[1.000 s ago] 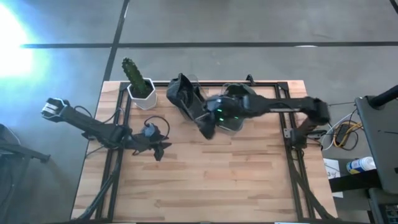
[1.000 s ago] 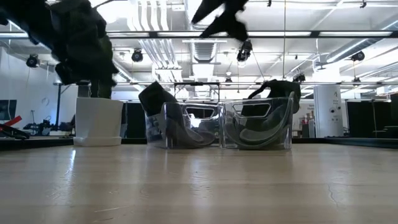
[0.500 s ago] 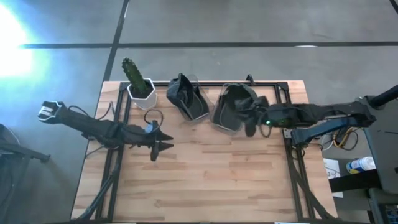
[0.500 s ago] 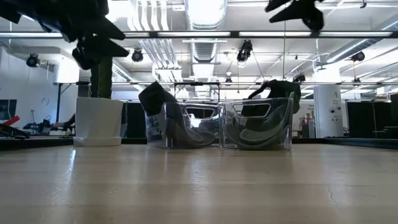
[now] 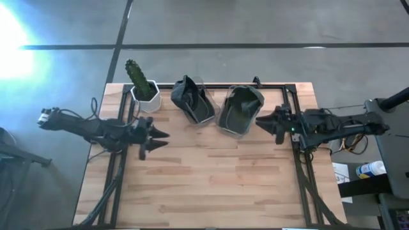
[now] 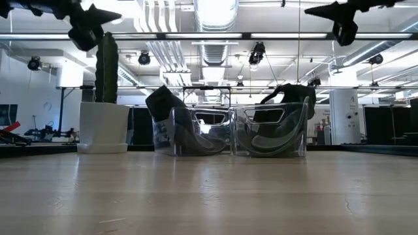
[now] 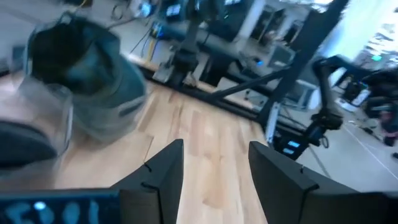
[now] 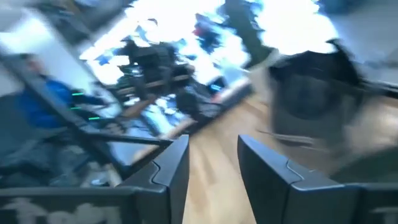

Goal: Pick & Place hat
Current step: Return to Home Position

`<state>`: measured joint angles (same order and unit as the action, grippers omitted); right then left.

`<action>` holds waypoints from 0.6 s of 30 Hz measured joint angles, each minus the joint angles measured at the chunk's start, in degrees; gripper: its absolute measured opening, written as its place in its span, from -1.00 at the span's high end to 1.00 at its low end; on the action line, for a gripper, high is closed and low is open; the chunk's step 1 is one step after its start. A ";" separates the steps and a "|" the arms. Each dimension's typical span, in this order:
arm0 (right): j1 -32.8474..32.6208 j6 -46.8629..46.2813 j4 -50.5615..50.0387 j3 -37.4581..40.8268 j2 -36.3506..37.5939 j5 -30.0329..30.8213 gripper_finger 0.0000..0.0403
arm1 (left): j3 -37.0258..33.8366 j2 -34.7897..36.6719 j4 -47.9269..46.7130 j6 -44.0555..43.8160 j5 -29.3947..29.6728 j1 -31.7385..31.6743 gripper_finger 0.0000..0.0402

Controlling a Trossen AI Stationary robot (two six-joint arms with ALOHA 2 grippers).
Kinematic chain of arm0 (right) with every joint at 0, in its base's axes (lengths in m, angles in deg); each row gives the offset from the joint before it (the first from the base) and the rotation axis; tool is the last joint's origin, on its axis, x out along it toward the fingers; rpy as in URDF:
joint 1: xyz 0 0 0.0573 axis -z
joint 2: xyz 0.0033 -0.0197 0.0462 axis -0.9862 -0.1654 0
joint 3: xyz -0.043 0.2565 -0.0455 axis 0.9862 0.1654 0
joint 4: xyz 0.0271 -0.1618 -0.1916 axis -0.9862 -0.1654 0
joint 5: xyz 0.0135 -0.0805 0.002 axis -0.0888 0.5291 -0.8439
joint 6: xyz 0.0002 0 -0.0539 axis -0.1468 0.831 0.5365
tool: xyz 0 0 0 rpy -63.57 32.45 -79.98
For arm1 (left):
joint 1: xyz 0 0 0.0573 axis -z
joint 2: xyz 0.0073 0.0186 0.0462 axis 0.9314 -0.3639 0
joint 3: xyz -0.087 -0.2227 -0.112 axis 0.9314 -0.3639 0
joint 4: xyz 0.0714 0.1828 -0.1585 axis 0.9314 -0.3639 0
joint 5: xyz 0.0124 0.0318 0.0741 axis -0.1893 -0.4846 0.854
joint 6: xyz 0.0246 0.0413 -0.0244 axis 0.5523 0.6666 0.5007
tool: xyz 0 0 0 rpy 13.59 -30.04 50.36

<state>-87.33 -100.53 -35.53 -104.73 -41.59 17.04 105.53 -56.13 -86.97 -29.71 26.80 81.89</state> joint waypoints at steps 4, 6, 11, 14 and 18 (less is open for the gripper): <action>-0.02 4.23 12.56 9.12 5.29 -4.17 0.37 | -1.83 3.61 1.01 2.34 -1.37 -0.02 0.13; -0.01 5.41 16.04 13.10 7.72 -4.79 0.38 | -4.01 5.25 3.46 2.58 -1.49 -0.02 0.13; 0.01 4.58 18.80 19.75 12.21 -5.13 0.39 | -12.51 8.29 16.21 1.86 -2.44 -0.04 0.13; -0.04 3.50 18.77 22.63 14.27 -5.27 0.37 | -17.88 9.35 23.63 1.20 -2.63 -0.02 0.13; -0.02 4.46 18.73 25.74 16.92 -6.10 0.34 | -23.63 10.69 27.66 -1.28 -0.80 -0.03 0.13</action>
<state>-87.35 -96.07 -16.80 -78.98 -24.66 10.94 81.90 -45.44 -59.31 -30.98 26.00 81.87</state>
